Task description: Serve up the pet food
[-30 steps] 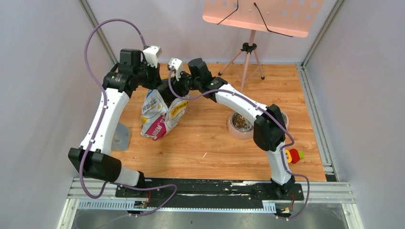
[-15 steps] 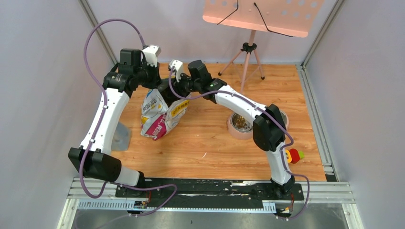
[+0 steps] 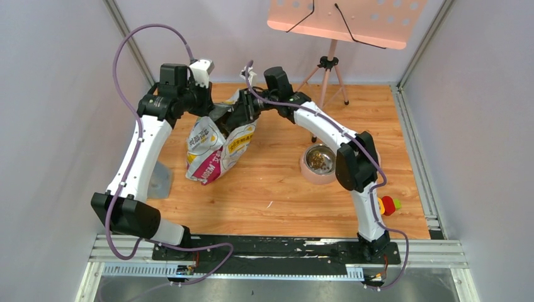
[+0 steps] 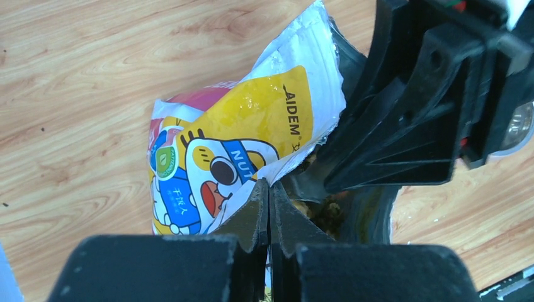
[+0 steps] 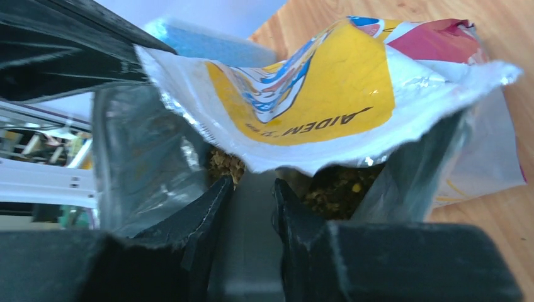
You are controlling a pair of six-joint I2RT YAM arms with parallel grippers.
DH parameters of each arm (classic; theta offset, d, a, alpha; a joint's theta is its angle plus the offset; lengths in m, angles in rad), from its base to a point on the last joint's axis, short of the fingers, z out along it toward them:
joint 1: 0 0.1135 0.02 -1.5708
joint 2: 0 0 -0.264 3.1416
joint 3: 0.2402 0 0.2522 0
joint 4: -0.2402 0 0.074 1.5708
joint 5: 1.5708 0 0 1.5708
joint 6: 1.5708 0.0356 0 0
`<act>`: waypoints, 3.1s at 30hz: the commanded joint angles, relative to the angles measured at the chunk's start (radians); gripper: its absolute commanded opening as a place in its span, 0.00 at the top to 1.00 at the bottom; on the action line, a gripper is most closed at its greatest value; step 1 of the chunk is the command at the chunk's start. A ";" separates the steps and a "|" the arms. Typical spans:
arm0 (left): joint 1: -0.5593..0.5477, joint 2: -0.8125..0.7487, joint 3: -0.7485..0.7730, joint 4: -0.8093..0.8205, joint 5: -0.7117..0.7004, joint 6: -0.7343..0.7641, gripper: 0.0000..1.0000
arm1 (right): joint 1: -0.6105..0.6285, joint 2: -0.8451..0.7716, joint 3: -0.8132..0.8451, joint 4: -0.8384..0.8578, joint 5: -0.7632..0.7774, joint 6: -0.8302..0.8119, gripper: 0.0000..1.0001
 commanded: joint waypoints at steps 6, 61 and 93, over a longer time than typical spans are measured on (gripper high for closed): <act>0.001 0.013 0.058 0.062 -0.020 0.060 1.00 | -0.074 -0.027 0.094 0.122 -0.110 0.389 1.00; 0.001 0.065 0.224 -0.094 -0.083 0.264 1.00 | -0.270 -0.083 -0.115 0.408 -0.209 0.881 1.00; 0.001 0.041 0.167 -0.120 -0.128 0.336 1.00 | -0.385 -0.291 -0.388 0.513 -0.211 1.028 1.00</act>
